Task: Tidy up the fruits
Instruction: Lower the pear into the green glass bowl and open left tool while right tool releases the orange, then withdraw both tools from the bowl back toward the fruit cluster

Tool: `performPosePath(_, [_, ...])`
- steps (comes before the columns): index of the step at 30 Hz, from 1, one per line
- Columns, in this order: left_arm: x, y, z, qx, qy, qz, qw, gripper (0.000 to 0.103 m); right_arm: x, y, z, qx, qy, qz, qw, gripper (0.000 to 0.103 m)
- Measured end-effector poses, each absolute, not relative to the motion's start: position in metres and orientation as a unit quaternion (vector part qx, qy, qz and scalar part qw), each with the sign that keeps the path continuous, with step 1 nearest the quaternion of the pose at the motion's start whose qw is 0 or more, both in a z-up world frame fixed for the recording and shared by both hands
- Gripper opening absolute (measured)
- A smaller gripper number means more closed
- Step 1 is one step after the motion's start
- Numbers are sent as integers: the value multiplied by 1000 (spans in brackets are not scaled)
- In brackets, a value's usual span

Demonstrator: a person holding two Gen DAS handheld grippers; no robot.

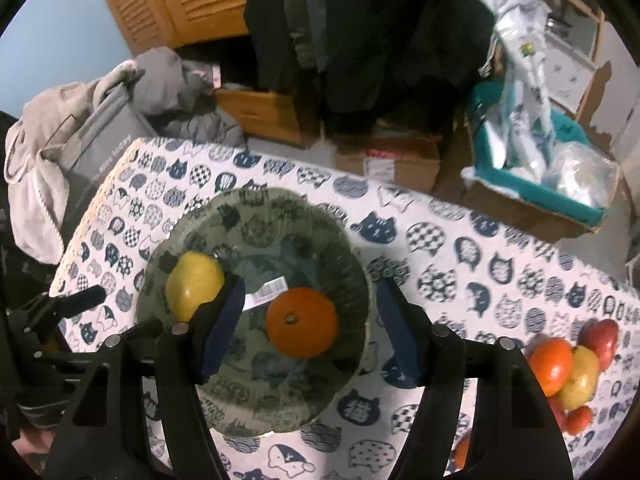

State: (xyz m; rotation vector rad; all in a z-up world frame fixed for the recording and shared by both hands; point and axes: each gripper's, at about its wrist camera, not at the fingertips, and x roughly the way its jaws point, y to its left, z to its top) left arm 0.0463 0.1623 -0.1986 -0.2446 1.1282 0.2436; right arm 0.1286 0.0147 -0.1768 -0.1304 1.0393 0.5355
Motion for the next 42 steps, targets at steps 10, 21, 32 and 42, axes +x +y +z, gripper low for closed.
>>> performPosePath(10, [34, 149, -157, -114, 495, 104, 855, 90, 117, -13, -140, -67, 451, 228, 860, 80])
performPosePath(21, [20, 122, -114, -81, 447, 91, 886, 96, 95, -43, -96, -64, 406, 218, 885, 86])
performPosePath(32, [10, 91, -81, -47, 409, 70, 909, 102, 69, -82, -63, -56, 376, 206, 902, 89])
performPosePath(42, [6, 58, -65, -35, 396, 36, 917, 102, 55, -123, -49, -39, 364, 188, 911, 89])
